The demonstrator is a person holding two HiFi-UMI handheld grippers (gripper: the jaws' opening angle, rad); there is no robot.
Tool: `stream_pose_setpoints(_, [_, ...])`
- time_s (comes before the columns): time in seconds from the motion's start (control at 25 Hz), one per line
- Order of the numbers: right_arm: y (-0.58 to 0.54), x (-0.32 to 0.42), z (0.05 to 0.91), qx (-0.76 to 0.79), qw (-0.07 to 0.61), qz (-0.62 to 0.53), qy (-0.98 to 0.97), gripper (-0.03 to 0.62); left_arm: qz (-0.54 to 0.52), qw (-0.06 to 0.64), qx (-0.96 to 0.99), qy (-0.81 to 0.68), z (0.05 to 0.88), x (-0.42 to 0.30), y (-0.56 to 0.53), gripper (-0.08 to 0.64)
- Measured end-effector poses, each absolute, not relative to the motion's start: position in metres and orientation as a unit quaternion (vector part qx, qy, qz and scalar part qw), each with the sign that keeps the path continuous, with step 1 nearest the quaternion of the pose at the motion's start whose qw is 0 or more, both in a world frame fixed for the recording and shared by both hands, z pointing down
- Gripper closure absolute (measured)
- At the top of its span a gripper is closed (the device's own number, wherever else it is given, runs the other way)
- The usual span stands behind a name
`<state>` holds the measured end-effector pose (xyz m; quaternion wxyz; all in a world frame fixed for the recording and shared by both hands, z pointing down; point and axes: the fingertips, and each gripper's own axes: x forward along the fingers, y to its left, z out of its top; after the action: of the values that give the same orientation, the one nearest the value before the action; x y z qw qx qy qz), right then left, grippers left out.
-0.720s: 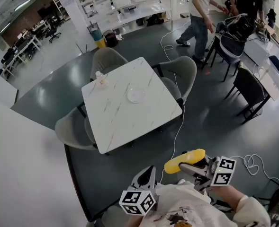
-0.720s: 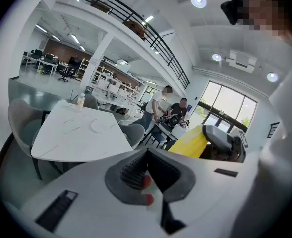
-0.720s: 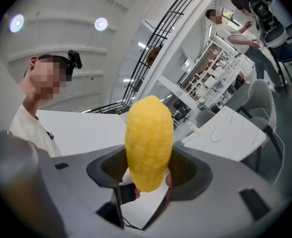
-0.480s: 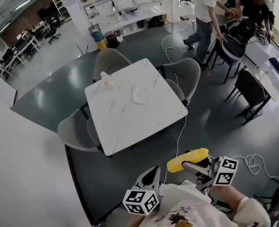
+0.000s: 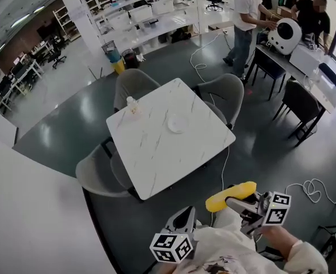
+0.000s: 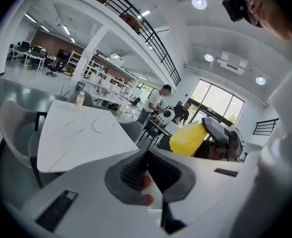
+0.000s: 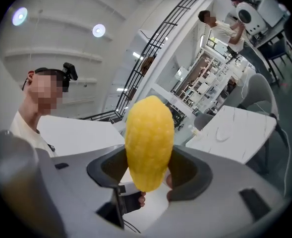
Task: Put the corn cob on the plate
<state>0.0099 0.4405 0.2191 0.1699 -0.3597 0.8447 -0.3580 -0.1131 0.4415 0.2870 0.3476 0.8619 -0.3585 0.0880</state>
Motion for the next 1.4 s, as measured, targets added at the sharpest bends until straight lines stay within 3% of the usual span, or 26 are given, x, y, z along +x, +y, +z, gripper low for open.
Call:
stream_pose_setpoints(0.56, [0.349,0.044,0.247,-0.359,0.190,-0.384,0.830,0.345,0.111,0.347,0.865,-0.345,0.301,-0.076,0.359,0.551])
stream_pose_setpoints(1.04, [0.199,0.110,0.261,-0.316,0.146,-0.394,0.850,0.345,0.122,0.338,0.852,-0.381,0.299,-0.017,0.203,0.551])
stream_pose_setpoints(1.4, [0.113,0.117,0.276,-0.285,0.106,-0.378,0.874,0.345,0.132,0.323,0.836,-0.424,0.311,-0.002,0.135,0.551])
